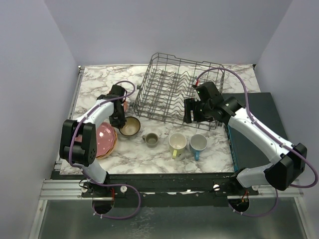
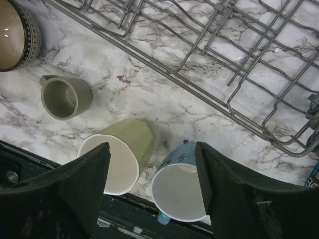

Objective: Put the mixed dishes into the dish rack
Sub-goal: Pick up the bowl from the center of the board.

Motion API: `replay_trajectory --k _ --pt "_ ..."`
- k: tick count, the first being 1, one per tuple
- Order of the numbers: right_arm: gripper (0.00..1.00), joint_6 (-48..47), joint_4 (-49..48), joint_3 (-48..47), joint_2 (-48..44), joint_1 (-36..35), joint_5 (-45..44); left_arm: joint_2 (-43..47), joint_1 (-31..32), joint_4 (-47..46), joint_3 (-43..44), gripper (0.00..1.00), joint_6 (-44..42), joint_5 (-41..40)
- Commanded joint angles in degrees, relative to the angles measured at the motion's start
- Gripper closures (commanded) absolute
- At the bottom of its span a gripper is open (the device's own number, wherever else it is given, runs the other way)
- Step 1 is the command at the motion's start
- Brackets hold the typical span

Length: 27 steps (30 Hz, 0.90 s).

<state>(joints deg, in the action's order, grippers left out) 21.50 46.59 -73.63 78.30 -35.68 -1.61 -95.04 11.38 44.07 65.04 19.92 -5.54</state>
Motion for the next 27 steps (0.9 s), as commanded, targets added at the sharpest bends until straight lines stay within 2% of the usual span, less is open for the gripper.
replay_trajectory --k 1,5,10,27 --pt "0.26 0.6 -0.3 1.0 -1.0 -0.4 1.2 1.4 0.1 -0.6 -1.7 0.78 0.4 3.1" --pt "0.26 0.8 -0.1 1.3 -1.4 -0.4 1.2 2.0 0.1 -0.7 -2.6 0.82 0.4 3.6" --pt "0.25 1.1 0.1 1.3 -1.7 -0.4 1.2 3.9 0.0 -0.6 -2.9 1.0 0.6 4.6" --pt "0.25 1.9 0.4 1.2 -3.5 -0.4 3.9 15.8 0.1 6.3 -0.5 1.0 1.0 9.6"
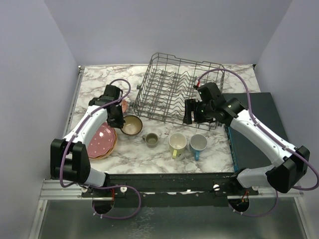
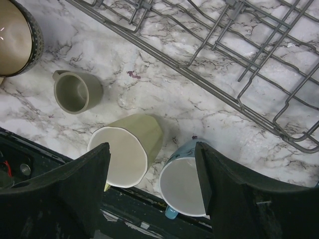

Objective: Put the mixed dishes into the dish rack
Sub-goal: Pick up the bowl from the center of the board.

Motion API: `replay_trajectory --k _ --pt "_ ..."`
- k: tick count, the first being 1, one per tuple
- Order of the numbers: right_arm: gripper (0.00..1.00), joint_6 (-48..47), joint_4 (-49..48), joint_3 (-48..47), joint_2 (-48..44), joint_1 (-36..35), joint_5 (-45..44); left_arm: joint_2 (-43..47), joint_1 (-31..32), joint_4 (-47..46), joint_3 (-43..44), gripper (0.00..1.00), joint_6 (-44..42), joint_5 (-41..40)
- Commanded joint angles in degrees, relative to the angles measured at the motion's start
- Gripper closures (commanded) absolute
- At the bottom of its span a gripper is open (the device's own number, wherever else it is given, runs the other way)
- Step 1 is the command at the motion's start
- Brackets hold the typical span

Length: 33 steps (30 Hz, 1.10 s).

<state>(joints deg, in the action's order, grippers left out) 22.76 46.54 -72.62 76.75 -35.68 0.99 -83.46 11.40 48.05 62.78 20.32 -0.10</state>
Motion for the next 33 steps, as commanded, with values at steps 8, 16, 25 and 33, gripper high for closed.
replay_trajectory --k 8,16,25,33 --pt "0.25 1.8 -0.2 0.2 -3.9 -0.4 3.6 9.5 0.0 4.2 2.8 1.0 2.0 11.1" --pt "0.16 4.2 -3.3 -0.5 -5.9 -0.4 10.0 12.1 0.0 3.2 5.5 1.0 4.3 20.9" --pt "0.03 10.6 -12.5 0.3 -7.7 -0.4 20.5 14.0 0.0 -1.5 7.1 1.0 7.5 30.2" --pt "0.0 18.1 -20.6 0.7 -7.2 -0.4 25.9 15.7 0.0 -8.1 6.8 1.0 12.2 36.4"
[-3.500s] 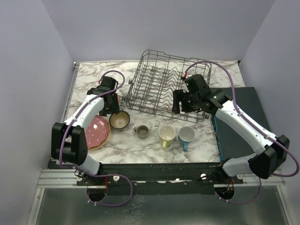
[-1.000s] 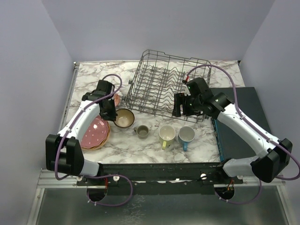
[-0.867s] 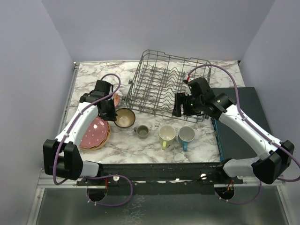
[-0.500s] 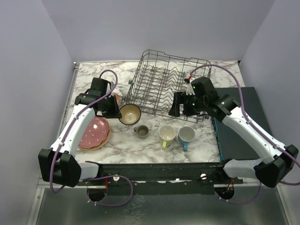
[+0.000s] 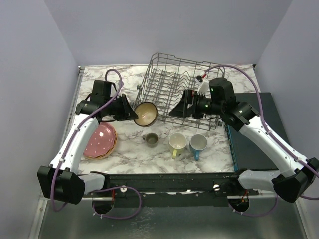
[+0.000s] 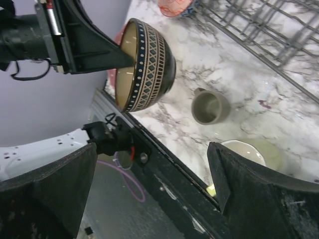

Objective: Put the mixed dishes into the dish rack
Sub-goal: Pick up the bowl from the center of the board.

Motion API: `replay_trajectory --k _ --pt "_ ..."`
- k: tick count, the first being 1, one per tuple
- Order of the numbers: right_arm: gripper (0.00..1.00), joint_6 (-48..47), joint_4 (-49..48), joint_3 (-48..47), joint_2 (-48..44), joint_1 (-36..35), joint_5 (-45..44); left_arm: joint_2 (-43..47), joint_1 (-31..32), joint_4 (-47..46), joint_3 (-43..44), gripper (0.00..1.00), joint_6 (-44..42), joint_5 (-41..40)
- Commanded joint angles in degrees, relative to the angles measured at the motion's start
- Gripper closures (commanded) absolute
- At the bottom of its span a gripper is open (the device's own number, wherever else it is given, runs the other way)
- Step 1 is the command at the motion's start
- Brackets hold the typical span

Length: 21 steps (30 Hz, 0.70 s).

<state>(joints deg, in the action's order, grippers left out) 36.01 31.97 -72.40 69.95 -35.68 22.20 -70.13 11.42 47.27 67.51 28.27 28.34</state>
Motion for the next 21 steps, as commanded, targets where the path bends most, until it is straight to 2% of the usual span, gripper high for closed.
replay_trajectory --k 1,21 --pt "0.0 5.6 -7.1 0.7 -0.4 -0.4 5.2 2.5 0.0 -8.2 2.1 1.0 4.6 8.6" --pt "0.0 19.5 -22.4 5.2 1.7 -0.4 6.4 5.3 0.0 -20.8 -0.1 1.0 14.4 15.0"
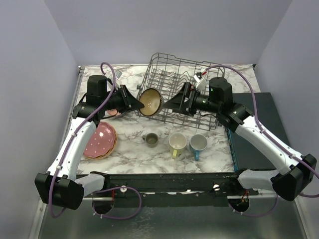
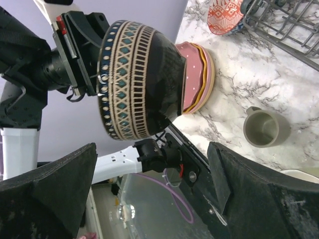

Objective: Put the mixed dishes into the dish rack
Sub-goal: Pick up the bowl from the center of the board, then turn the bowl upside down on the dish rack.

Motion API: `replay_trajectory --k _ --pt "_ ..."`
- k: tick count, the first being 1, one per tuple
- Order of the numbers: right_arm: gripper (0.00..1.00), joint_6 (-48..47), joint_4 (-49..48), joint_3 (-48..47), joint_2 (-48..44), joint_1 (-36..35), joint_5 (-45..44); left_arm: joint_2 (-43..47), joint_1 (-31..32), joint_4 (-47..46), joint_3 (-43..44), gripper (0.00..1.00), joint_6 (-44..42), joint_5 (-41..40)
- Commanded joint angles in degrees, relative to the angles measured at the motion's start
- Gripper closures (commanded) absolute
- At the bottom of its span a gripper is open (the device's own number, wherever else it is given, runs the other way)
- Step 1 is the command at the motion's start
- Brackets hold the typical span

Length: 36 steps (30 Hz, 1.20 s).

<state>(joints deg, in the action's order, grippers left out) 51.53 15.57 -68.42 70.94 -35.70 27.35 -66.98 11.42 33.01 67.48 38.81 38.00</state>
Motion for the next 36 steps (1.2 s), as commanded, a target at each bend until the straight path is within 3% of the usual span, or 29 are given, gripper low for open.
replay_trajectory --k 1,13,36 --pt "0.0 4.5 -7.2 1.6 0.9 -0.4 1.6 2.2 0.1 -6.9 -0.2 1.0 4.2 5.7" --pt "0.0 8.3 -16.8 3.5 1.8 -0.4 2.2 2.5 0.0 -9.6 -1.3 1.0 6.2 7.7" --pt "0.03 10.3 -20.9 1.8 6.0 -0.4 5.5 0.7 0.0 -12.3 -2.3 1.0 7.3 8.6"
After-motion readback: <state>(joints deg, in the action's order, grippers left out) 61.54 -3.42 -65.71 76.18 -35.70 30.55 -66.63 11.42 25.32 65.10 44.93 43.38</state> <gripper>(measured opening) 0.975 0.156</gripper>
